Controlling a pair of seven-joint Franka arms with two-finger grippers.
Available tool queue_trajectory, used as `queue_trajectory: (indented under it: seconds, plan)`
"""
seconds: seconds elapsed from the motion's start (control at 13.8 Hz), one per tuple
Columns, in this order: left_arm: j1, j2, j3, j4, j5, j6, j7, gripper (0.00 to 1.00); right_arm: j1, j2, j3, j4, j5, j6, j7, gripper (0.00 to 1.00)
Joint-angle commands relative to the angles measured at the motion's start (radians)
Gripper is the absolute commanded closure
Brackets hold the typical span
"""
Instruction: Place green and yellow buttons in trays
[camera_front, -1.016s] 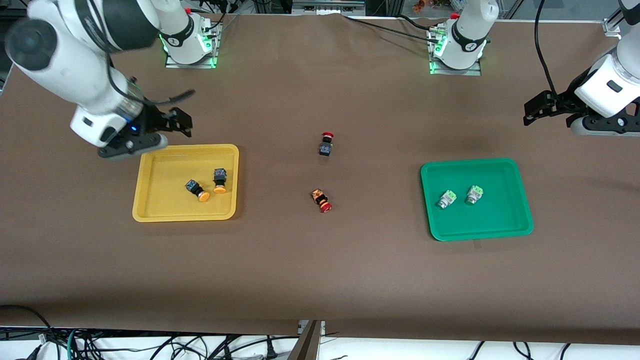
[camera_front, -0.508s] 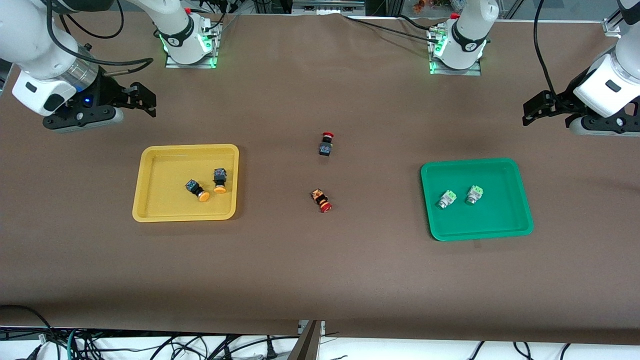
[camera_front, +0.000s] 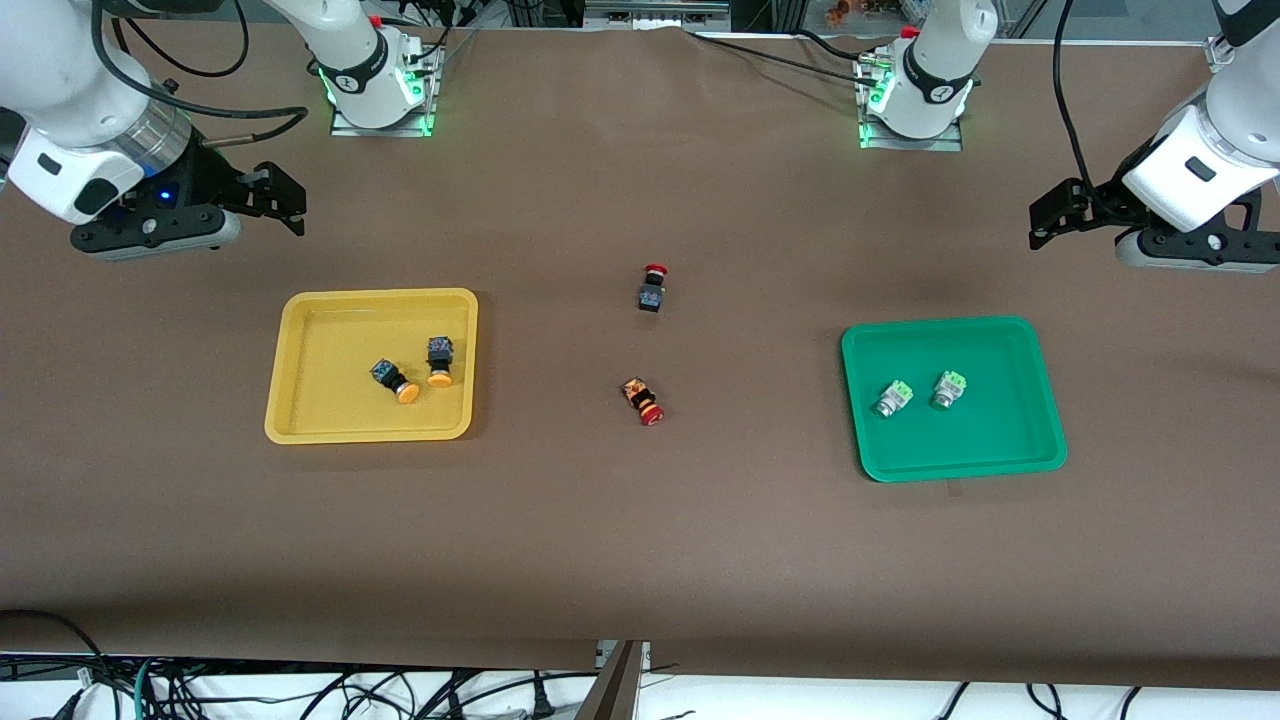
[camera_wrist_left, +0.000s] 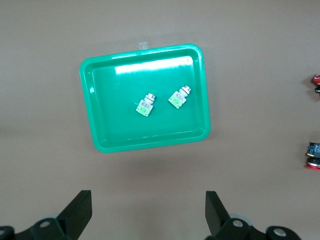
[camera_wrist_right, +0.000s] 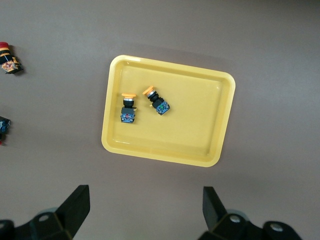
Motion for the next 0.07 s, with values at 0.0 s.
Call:
queue_trajectory:
  seconds: [0.0]
  plan:
    - [-0.004, -0.002, 0.002, 0.007, -0.007, 0.002, -0.013, 0.00, -0.032, 0.035, 0.011, 0.071, -0.011, -0.035, -0.010, 0.00]
